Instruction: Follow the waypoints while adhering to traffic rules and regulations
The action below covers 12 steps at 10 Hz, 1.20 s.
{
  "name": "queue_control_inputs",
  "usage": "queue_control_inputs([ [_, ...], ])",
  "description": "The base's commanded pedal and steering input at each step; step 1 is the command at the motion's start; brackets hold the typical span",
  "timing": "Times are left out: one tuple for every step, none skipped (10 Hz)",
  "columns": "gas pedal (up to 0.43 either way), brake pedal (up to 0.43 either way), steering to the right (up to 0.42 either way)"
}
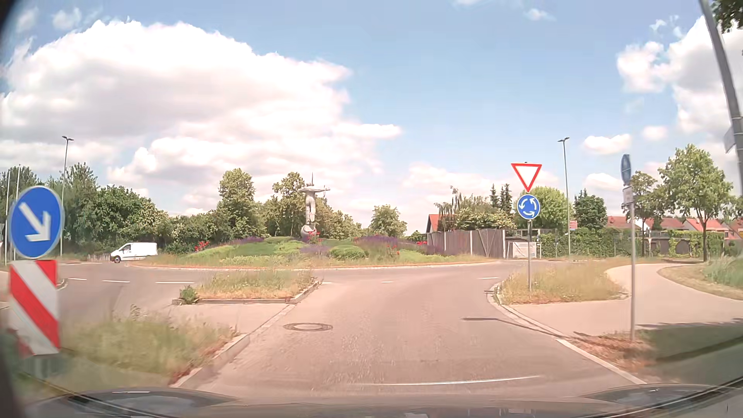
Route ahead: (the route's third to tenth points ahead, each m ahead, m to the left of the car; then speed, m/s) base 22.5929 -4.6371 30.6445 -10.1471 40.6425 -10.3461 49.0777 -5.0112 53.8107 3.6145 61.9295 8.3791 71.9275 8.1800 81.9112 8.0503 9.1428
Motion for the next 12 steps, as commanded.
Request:
queue_control_inputs([
  [0.000,0.012,-0.001],
  [0.000,0.012,0.002],
  [0.000,0.012,0.004],
  [0.000,0.012,0.012],
  [0.000,0.012,0.026],
  [0.000,0.012,0.043],
  [0.000,0.012,0.064],
  [0.000,0.006,0.088],
  [0.000,0.012,0.102],
  [0.000,0.012,0.114],
  [0.020,0.012,0.121],
  [0.067,0.012,0.127],
])
